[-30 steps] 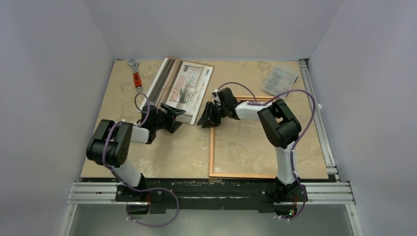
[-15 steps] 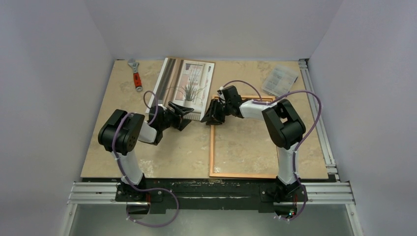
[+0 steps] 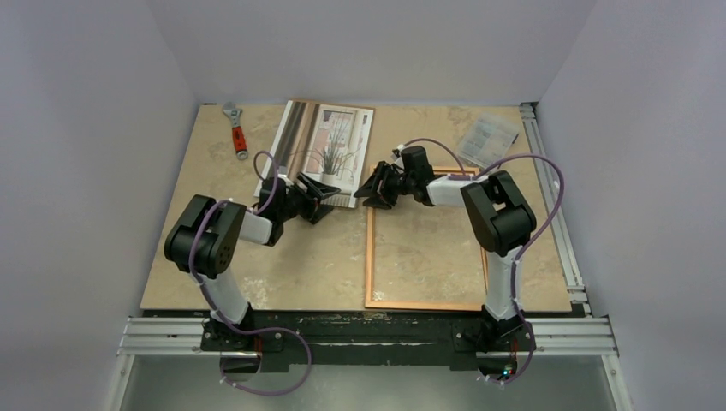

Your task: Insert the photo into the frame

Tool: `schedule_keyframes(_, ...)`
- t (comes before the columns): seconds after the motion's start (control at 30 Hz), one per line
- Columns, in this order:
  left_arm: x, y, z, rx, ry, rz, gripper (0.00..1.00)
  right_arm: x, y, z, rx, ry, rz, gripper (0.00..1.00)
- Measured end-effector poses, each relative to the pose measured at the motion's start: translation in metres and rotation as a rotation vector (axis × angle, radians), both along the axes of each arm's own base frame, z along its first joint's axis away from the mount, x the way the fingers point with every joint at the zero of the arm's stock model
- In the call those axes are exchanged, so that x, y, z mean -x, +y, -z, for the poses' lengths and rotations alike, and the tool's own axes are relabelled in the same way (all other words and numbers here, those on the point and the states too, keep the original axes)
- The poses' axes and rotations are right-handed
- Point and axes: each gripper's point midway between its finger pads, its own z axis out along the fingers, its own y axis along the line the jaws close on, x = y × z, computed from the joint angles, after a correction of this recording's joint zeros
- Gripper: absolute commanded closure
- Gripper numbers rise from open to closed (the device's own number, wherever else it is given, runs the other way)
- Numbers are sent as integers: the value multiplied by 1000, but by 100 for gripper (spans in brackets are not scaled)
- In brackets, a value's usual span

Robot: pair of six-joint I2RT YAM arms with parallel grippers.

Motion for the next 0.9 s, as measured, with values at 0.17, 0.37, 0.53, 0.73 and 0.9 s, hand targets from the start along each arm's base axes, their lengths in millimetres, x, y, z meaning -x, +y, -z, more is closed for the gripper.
schedule_keyframes(0.17,-1,-4,-9,7,-25,31,33,-6,4,5,-30,15,17,53)
schedule_keyframes(0.37,0,-5,-12,2,-31,38,33,-16,18,5,-130,28,22,59)
schedule_keyframes(0.53,1,-4,-15,-7,-38,43,32,-21,24,7,-198,53,45,82)
schedule_keyframes(0.73,5,-1,-32,-8,-79,31,29,-19,25,6,-233,65,50,100)
schedule_keyframes(0.9,25,6,-62,-5,-146,12,27,-12,27,7,-238,56,19,100)
